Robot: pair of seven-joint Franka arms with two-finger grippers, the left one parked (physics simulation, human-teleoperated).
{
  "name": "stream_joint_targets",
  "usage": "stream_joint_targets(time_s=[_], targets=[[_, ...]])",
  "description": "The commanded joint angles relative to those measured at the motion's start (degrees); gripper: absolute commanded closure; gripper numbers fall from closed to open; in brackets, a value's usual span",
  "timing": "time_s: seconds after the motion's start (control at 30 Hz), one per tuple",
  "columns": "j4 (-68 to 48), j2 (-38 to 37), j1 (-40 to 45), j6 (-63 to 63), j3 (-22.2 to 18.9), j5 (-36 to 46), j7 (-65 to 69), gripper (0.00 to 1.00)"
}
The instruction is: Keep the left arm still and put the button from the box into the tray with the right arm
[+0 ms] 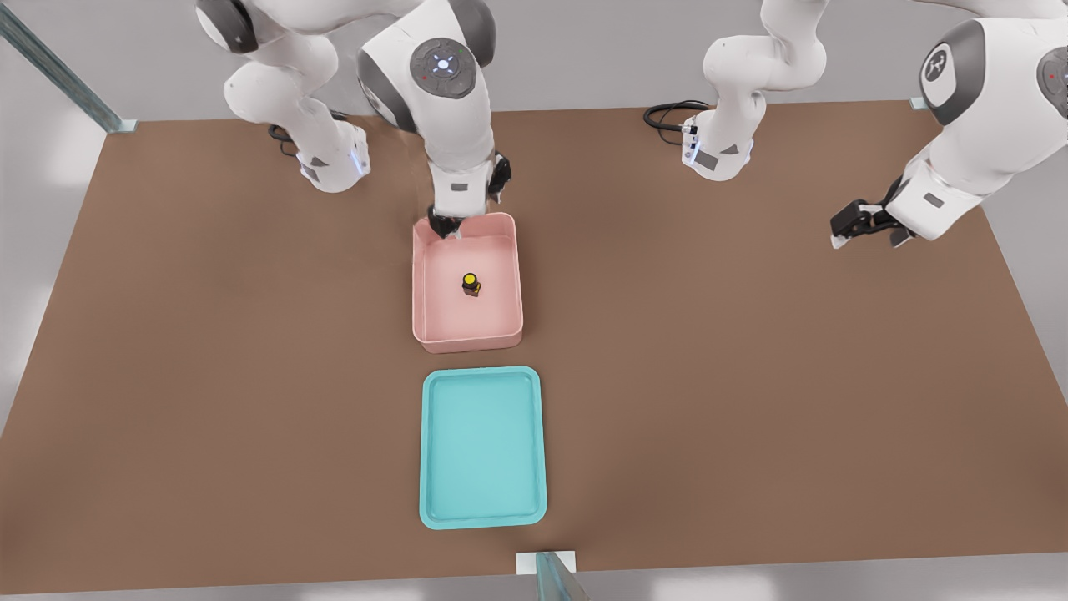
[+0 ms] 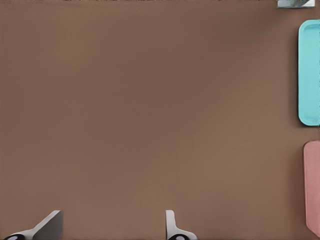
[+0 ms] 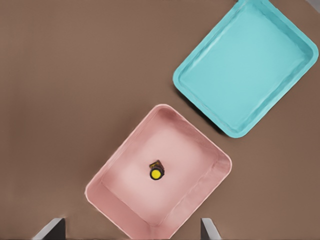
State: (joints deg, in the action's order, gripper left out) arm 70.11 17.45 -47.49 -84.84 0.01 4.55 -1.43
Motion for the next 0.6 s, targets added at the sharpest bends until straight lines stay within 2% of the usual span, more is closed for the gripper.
stream_joint_targets(time_s=[0.0, 0.03, 0.07, 0.1, 0.13, 0.2, 0.23, 0.3, 0.4, 0.43, 0.57], targets=[[2.92, 0.92, -3.57, -6.39, 0.96, 5.21, -55.16, 0.00], [9.41, -1.53, -8.06, -8.23, 0.78, 2.75, -59.13, 0.00], [27.15, -7.59, -11.21, -21.65, -0.61, 0.46, -59.92, 0.00], [32.01, -6.72, -15.53, -26.77, -8.44, 0.28, -59.57, 0.00], [39.65, -6.90, -19.84, -37.49, -13.37, 0.81, -59.83, 0.00], [46.42, -7.16, -20.72, -44.79, -14.34, 0.89, -61.15, 0.00], [50.21, -7.08, -21.51, -50.42, -16.36, 0.81, -61.15, 0.00], [50.82, -6.72, -21.68, -51.48, -18.20, 0.81, -60.89, 0.00], [52.40, -6.02, -22.21, -52.53, -23.04, 0.89, -55.97, 0.01], [55.74, -6.02, -22.21, -57.45, -24.27, 0.89, -52.98, 0.01], [61.63, -5.49, -22.21, -66.51, -24.44, 0.98, -49.81, 0.01]])
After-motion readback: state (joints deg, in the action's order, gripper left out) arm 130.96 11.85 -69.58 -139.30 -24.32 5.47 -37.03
